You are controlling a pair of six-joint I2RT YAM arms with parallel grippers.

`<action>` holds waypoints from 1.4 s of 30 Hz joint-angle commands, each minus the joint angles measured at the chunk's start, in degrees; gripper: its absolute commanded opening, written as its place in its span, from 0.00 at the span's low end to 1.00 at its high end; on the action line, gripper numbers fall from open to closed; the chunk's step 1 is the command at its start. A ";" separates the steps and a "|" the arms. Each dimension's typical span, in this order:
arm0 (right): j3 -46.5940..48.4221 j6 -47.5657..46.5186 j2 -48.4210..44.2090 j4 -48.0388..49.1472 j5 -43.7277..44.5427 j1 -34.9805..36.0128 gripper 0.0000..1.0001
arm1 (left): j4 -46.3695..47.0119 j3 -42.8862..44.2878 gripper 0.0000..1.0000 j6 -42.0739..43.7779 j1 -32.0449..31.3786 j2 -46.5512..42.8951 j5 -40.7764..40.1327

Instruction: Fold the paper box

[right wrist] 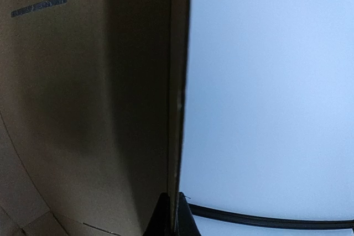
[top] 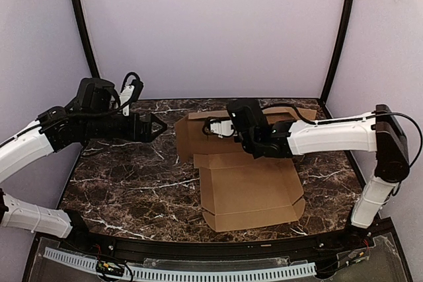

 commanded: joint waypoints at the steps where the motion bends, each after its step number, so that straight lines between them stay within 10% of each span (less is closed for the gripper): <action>1: -5.27 -7.47 -1.54 18.18 3.35 3.03 0.00 | 10.19 1.88 0.95 -4.23 -0.15 2.02 5.37; 12: -3.93 -1.86 -1.89 11.89 5.77 6.06 0.00 | 15.39 7.06 0.02 -8.33 -0.07 11.32 9.23; 42: 4.82 -1.63 -4.40 7.30 11.71 9.53 0.00 | 17.70 8.20 0.01 -14.05 1.51 20.13 16.07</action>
